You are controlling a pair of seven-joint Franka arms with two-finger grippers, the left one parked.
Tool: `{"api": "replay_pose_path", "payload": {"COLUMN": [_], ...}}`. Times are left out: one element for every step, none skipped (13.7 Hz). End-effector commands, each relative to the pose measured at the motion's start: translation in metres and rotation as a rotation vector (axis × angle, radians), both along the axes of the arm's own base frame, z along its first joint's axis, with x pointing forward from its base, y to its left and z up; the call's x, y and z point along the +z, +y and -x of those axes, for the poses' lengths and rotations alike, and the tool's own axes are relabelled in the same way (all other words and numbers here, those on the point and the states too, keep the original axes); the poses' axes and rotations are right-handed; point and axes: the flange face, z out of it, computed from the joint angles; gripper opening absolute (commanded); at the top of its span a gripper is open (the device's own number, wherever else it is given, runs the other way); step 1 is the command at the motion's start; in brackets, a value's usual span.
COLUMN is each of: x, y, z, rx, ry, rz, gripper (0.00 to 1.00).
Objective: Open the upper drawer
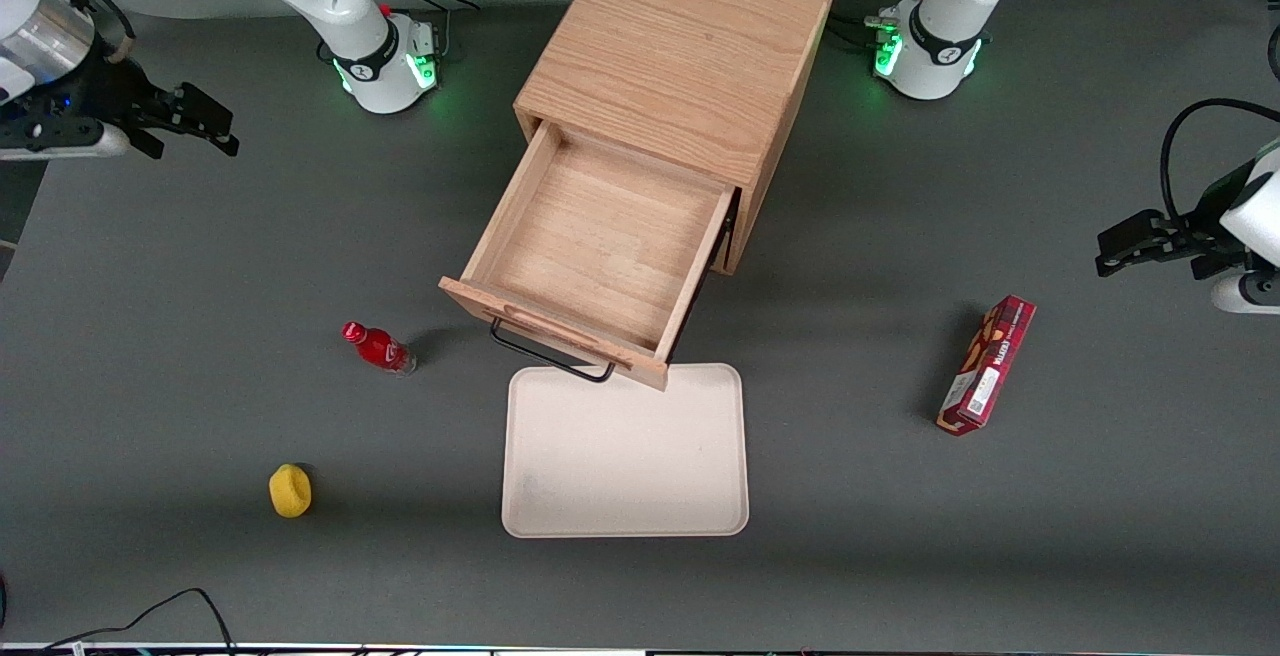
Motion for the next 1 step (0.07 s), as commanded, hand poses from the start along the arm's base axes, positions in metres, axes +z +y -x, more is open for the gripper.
{"api": "replay_pose_path", "payload": {"x": [0.0131], "y": [0.012], "z": [-0.0134], "rx": [0.026], "ry": [-0.018], "rz": [-0.019], "gripper": [1.0]}}
